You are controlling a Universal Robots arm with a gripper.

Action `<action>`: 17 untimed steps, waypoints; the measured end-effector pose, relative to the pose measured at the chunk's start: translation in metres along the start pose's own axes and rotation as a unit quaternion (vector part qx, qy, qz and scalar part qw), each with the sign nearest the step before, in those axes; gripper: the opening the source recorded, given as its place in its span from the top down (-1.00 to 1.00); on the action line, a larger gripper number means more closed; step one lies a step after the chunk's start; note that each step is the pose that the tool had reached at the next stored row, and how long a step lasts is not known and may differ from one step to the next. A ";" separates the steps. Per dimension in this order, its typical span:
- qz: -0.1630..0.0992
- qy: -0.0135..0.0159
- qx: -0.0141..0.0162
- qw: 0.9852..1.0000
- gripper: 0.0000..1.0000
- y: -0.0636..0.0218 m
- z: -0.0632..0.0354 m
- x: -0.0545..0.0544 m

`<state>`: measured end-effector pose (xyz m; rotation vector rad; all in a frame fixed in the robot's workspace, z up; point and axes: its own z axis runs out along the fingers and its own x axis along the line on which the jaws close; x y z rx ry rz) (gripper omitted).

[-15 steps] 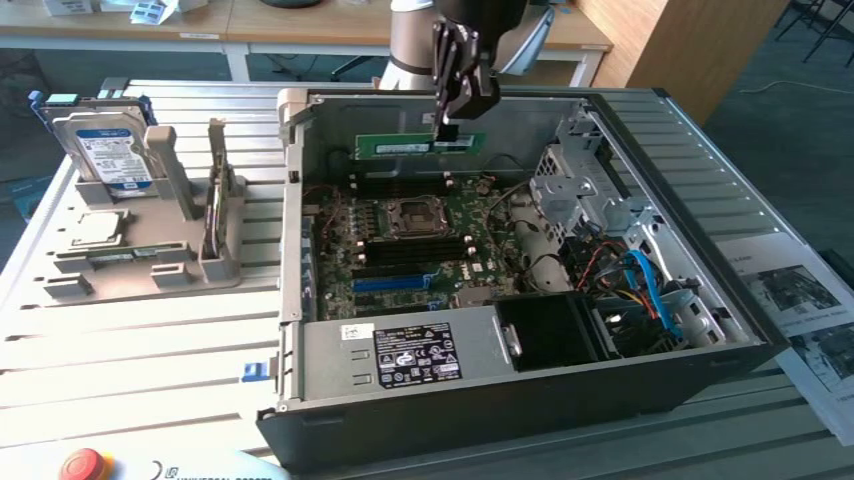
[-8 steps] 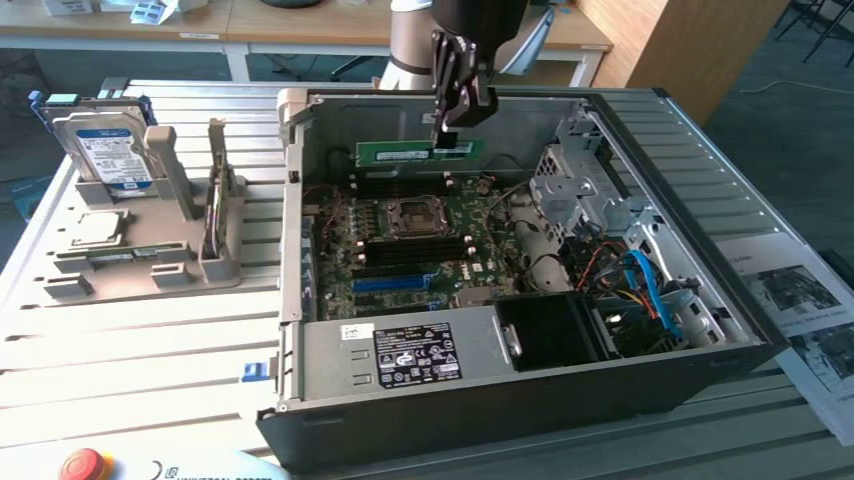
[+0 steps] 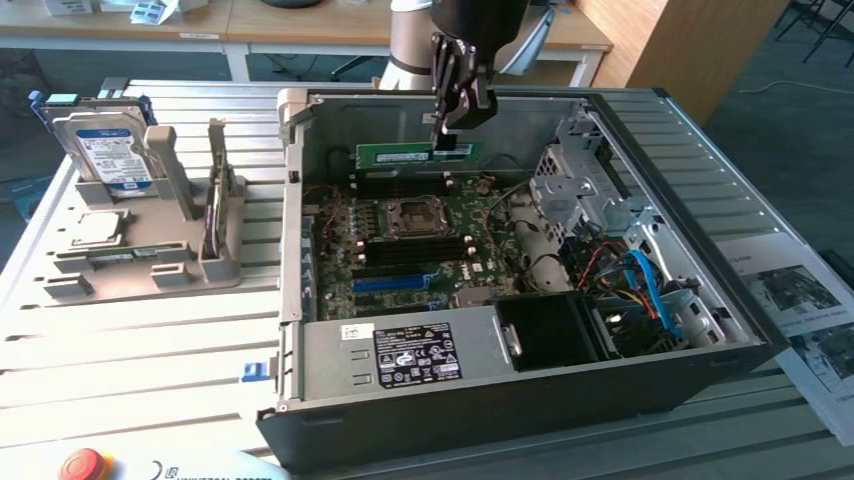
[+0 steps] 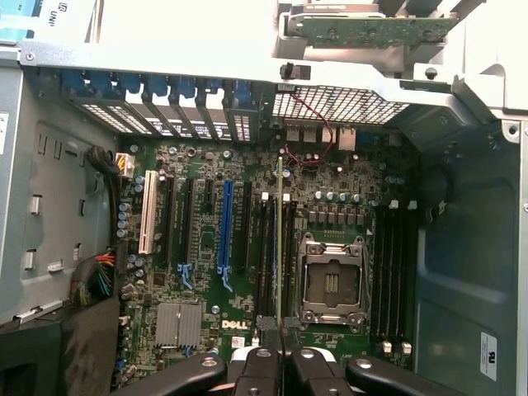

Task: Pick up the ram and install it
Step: 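Insert the ram into the slot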

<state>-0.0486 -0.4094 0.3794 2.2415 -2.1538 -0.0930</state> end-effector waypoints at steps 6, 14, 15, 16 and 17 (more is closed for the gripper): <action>0.000 0.000 0.000 1.000 0.76 0.0000 0.0000 0.000; 0.000 0.000 0.001 1.000 0.76 -0.0005 0.0079 0.000; 0.000 0.000 0.001 1.000 0.76 -0.0006 0.0095 0.000; 0.000 0.000 0.001 1.000 0.76 -0.0007 0.0112 0.000; 0.000 0.000 0.002 1.000 0.76 -0.0008 0.0130 0.000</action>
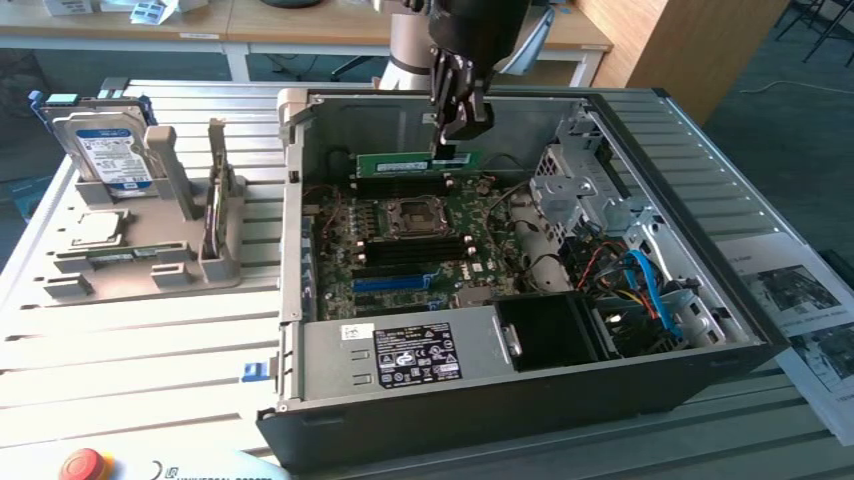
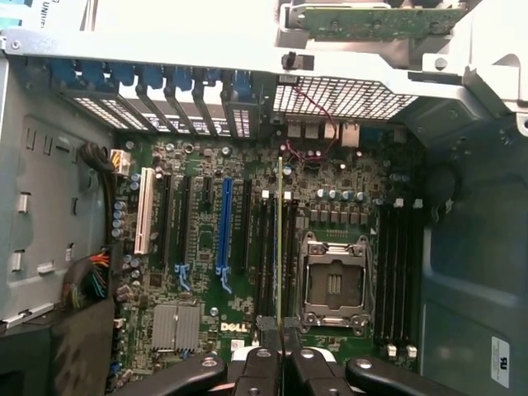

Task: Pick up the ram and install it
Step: 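Insert the ram into the slot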

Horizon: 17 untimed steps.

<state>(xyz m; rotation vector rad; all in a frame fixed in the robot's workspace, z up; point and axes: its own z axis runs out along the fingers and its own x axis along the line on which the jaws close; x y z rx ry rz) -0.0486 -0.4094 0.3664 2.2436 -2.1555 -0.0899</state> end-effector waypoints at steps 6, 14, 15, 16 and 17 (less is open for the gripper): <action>0.000 0.000 0.001 1.000 0.76 -0.0006 0.0096 0.000; 0.000 0.000 0.001 1.000 0.76 -0.0014 0.0227 0.001; 0.000 0.000 0.001 1.000 0.76 -0.0015 0.0244 0.001; 0.000 0.000 0.001 1.000 0.76 -0.0016 0.0261 0.001; 0.000 0.000 0.001 1.000 0.76 -0.0017 0.0278 0.001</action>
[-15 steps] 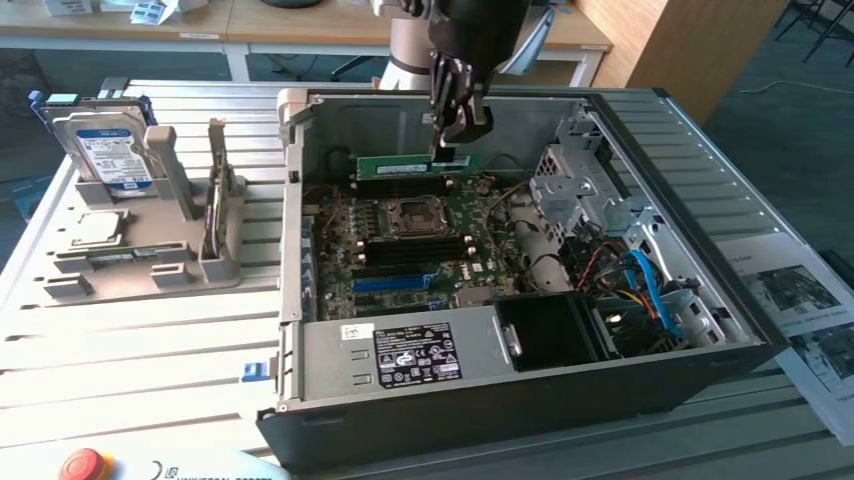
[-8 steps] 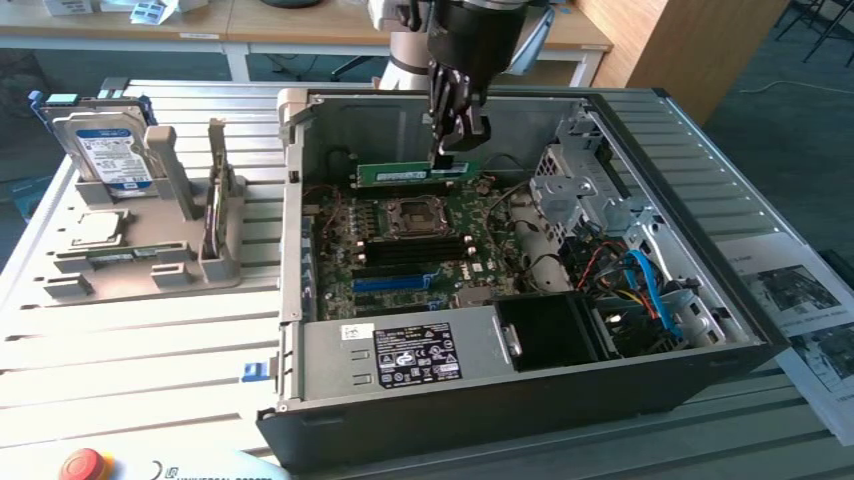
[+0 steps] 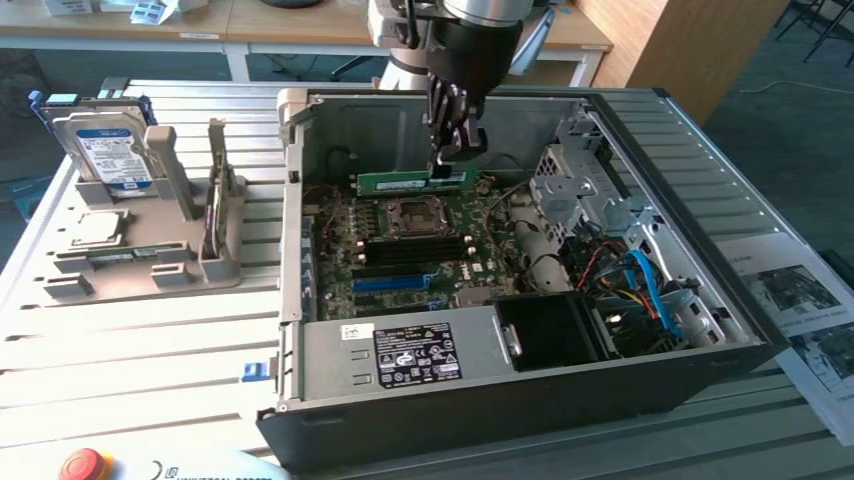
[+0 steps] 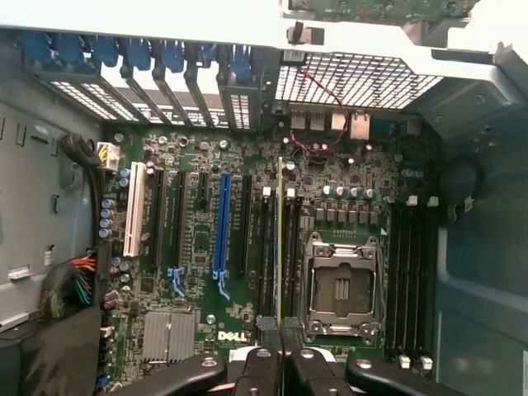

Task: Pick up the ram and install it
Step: 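Insert the ram into the slot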

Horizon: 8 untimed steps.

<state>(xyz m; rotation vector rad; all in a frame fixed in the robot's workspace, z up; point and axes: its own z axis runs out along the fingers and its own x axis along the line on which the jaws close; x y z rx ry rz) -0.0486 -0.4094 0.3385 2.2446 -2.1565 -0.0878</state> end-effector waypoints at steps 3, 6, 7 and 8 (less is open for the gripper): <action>0.000 0.000 0.000 1.000 0.76 -0.0003 0.0052 0.000; 0.000 0.000 0.000 1.000 0.76 -0.0006 0.0104 0.000; 0.000 0.000 0.000 1.000 0.76 -0.0007 0.0122 0.000; 0.000 0.000 0.000 1.000 0.76 -0.0008 0.0139 0.000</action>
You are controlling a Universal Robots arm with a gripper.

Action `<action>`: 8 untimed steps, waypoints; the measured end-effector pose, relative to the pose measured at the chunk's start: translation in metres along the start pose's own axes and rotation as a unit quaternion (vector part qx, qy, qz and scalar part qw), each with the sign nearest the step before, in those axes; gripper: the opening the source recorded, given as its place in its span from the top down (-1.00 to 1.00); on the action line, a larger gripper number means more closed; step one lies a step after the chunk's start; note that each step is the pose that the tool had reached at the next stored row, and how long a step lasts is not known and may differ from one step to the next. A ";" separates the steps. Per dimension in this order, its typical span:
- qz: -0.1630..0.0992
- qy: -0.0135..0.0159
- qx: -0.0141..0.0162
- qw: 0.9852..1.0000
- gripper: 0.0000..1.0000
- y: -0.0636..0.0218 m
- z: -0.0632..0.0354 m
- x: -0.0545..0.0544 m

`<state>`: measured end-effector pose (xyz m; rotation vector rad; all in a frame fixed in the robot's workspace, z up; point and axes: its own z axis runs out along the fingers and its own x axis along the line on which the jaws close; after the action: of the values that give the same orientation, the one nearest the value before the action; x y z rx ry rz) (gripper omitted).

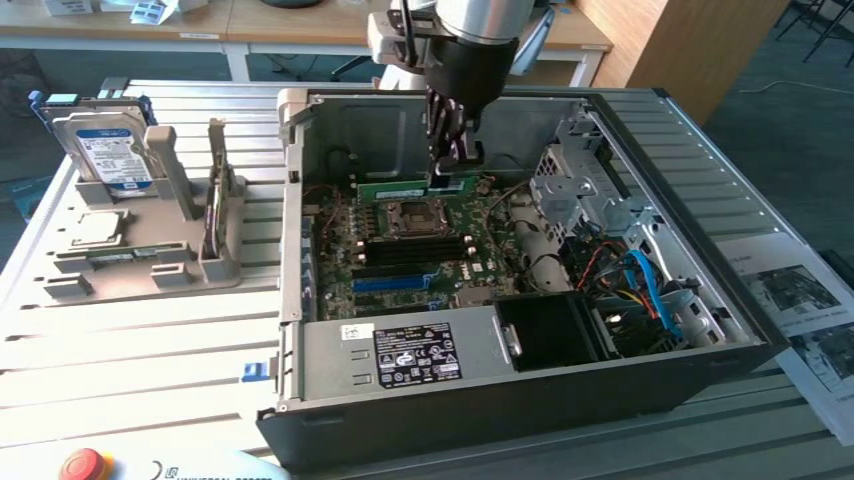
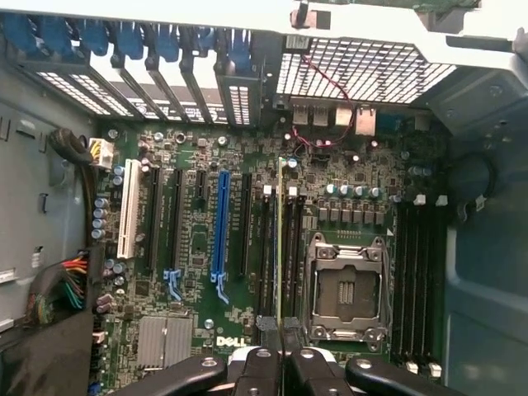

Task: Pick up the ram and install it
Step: 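Insert the ram into the slot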

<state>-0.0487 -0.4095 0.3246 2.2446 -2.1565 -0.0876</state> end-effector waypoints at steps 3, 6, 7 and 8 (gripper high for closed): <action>0.000 0.000 0.000 1.000 0.76 -0.0003 0.0053 0.000; 0.000 0.000 0.000 1.000 0.76 -0.0006 0.0108 0.000; 0.000 0.000 0.000 1.000 0.76 -0.0007 0.0126 0.000; 0.000 0.000 0.000 1.000 0.76 -0.0008 0.0143 0.000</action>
<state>-0.0487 -0.4096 0.3103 2.2446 -2.1566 -0.0877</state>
